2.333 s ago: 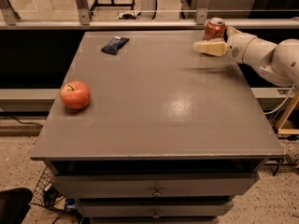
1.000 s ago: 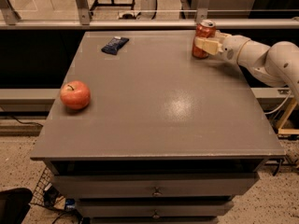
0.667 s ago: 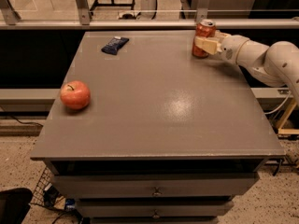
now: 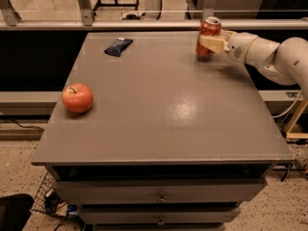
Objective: Pick coke can
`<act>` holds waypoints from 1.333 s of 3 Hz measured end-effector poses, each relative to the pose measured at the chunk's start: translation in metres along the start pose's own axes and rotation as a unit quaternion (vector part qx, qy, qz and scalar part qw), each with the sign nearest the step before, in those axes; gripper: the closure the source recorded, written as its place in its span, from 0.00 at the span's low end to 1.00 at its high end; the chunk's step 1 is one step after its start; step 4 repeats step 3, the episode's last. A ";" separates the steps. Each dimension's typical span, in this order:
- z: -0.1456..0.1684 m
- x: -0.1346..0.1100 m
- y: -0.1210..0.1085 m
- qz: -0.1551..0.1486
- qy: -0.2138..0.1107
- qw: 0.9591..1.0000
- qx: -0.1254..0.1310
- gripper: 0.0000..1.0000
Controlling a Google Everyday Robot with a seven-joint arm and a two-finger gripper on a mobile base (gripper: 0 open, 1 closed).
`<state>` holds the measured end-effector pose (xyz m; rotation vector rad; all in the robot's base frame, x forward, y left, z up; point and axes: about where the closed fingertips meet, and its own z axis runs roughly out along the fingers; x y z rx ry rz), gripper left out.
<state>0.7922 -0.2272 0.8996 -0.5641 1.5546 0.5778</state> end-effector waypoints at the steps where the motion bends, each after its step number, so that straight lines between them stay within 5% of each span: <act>1: -0.008 -0.028 0.027 -0.016 0.007 0.999 -0.044 1.00; 3: -0.020 -0.077 0.072 -0.065 0.017 0.993 -0.099 1.00; 4: -0.020 -0.077 0.072 -0.065 0.017 0.993 -0.099 1.00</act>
Offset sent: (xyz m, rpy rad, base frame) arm -0.0705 0.0371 0.0947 -0.1212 -0.0608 0.2199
